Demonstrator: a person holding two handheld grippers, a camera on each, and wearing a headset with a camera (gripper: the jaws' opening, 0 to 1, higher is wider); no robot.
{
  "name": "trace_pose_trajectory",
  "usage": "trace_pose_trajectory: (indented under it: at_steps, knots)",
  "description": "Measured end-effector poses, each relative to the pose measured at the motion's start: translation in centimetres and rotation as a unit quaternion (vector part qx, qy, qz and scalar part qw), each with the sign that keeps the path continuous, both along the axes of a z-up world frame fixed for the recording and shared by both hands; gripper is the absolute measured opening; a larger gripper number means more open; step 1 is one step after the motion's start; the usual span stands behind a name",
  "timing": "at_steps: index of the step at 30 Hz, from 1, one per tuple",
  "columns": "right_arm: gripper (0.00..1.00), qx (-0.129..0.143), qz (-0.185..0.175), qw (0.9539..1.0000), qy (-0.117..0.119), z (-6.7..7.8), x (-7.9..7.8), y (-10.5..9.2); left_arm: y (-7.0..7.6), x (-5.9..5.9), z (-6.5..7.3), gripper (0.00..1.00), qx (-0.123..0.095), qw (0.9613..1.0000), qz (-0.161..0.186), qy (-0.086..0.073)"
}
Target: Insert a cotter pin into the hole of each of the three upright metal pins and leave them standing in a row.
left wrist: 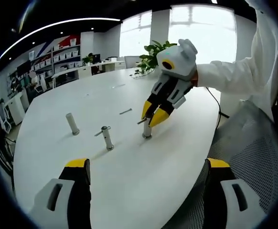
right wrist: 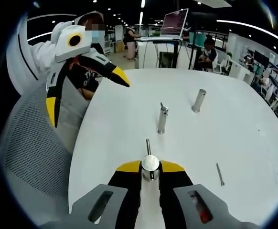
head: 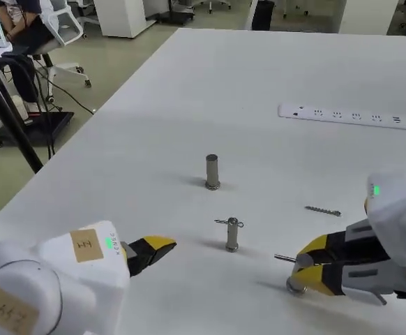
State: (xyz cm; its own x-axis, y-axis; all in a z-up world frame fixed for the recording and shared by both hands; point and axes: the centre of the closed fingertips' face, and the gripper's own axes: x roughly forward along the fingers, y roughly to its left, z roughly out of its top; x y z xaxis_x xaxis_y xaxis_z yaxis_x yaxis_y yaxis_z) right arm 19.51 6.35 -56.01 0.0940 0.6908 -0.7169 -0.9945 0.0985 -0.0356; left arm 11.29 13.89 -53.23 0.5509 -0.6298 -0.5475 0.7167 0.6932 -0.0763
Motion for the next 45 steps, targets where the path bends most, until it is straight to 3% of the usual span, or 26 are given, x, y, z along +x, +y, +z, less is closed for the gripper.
trace_pose_trajectory:
  at_steps: [4, 10, 16, 18, 22, 30, 34, 40, 45]
  knots:
    - [0.08, 0.001, -0.008, 0.9999, -0.009, 0.3, 1.6, 0.0, 0.6, 0.0, -0.4, 0.99, 0.007, 0.9999, 0.010, 0.004]
    - [0.08, 0.006, -0.009, 0.9998, -0.018, 0.8, 3.0, 0.1, 0.7, 0.0, -0.5, 0.99, -0.001, 0.9998, 0.019, 0.008]
    - [0.08, 0.020, 0.006, 0.9997, -0.014, 0.8, 3.1, 0.6, 0.6, 0.6, -0.3, 0.98, -0.001, 0.9998, 0.019, 0.001]
    - [0.08, 0.027, 0.002, 0.9996, -0.003, 0.5, 3.1, 0.8, 0.6, 0.6, -0.4, 0.95, -0.001, 0.9998, 0.018, 0.004]
    - [0.08, 0.019, 0.004, 0.9998, -0.007, 0.0, 3.2, 1.0, 0.6, 0.6, -0.6, 0.96, 0.006, 0.9999, 0.011, 0.009]
    - [0.08, 0.012, 0.003, 0.9999, 0.000, -0.6, 3.1, 0.6, 0.5, 1.3, 0.4, 0.97, -0.011, 0.9997, 0.020, 0.003]
    - [0.08, 0.015, 0.002, 0.9999, 0.005, -0.8, 3.1, 0.6, 0.4, 1.5, 1.0, 0.97, -0.031, 0.9992, 0.027, -0.001]
    - [0.08, 0.018, 0.001, 0.9998, 0.013, -0.8, 3.1, 0.6, 0.5, 1.3, 1.0, 0.96, -0.025, 0.9994, 0.023, 0.000]
    - [0.11, 0.024, -0.005, 0.9997, 0.001, -0.7, 3.1, 0.9, 0.8, 1.3, 1.0, 0.97, -0.027, 0.9992, 0.028, 0.001]
